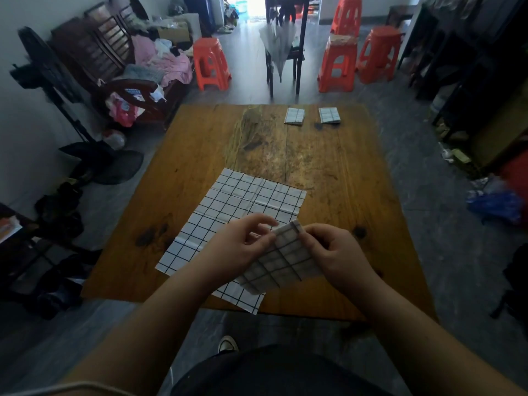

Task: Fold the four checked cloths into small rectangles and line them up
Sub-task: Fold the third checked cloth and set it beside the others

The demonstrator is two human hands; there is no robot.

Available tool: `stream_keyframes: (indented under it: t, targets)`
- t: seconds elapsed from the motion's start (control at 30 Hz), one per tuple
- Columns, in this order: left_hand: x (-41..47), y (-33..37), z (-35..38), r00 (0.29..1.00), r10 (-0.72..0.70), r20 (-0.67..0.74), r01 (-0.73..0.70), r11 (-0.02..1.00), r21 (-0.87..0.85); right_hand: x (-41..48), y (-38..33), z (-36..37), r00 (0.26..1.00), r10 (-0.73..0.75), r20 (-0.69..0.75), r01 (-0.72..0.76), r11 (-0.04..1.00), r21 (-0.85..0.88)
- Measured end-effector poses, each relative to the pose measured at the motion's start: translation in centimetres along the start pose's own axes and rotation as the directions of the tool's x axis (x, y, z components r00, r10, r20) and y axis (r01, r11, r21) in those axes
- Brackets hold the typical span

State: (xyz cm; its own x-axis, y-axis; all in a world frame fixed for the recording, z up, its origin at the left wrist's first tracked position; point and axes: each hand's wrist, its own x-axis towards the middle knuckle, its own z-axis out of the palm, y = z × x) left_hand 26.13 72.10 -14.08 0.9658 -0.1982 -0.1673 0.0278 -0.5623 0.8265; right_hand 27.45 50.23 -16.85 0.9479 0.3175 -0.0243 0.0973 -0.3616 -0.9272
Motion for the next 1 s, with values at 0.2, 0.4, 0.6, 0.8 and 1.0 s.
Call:
stream_keyframes:
  t: [0.2,0.4,0.6,0.8,1.0]
  targets:
    - [0.8,2.5,0.7,0.982,0.159,-0.102,-0.153,0.986,0.068,0.0,-0.8,0.2,0.996,-0.054,0.072,0.057,0.998,-0.035]
    - [1.2,2.1,0.7,0.982,0.111,-0.151,-0.115,0.993,-0.017,-0.3,-0.8,-0.6,0.999,-0.038,0.021,0.038,0.999,0.017]
    - [1.0,1.6,0.6,0.983,0.048,-0.178,-0.069,0.991,-0.116,-0.6,-0.2,-0.9,0.998,-0.014,-0.063,0.017,0.999,0.036]
    - [1.1,2.0,1.5,0.993,0.008,-0.115,-0.02,0.994,-0.107,-0.5,0.0,-0.6,0.995,-0.029,-0.1,0.026,0.999,-0.032]
    - [0.9,1.8,1.9,0.984,0.001,-0.177,-0.013,0.997,-0.069,-1.1,0.0,-0.6,0.994,-0.064,-0.084,0.055,0.993,-0.105]
